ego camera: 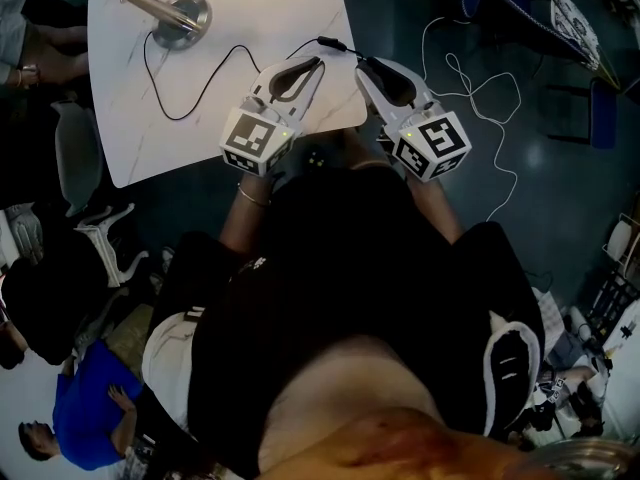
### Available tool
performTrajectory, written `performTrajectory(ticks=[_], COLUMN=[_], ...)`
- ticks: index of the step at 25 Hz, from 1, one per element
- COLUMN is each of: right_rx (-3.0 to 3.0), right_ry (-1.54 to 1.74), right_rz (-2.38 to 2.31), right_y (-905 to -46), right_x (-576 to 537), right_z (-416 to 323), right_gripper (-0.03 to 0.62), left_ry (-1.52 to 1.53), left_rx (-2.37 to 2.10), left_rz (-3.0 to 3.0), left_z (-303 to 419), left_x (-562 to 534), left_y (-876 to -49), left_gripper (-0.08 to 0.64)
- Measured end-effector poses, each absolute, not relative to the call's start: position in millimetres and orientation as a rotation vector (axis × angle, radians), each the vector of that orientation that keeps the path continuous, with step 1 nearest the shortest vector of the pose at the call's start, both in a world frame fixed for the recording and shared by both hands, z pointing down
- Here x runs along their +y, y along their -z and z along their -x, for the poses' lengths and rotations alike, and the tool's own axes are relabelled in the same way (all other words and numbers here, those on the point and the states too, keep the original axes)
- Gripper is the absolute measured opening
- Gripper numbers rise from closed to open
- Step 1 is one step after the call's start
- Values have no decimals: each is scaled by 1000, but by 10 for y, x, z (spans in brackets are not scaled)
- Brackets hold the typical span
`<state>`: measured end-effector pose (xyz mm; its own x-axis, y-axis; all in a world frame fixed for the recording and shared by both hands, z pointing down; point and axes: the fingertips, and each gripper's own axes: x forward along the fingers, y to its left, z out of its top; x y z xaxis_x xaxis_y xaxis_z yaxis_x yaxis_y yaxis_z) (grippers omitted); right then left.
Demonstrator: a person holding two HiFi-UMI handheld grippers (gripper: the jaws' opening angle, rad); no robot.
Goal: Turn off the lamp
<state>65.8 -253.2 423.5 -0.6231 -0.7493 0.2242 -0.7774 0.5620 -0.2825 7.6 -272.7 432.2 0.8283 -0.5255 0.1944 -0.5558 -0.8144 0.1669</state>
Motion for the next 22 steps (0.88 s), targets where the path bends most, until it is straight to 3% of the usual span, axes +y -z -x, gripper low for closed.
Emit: performTrajectory(ticks=[22], right_rx=[-2628], right_ry=[-513], right_rz=[-1137], right_y=[-4641], right_x=[-2796], right_z=[-613], right_gripper=[104], left_ry=[-277], left_rx=[-843], left_rz=[-2707], left_z=[-148], left_x=[-2921], left_y=[-4577], left_gripper=[8])
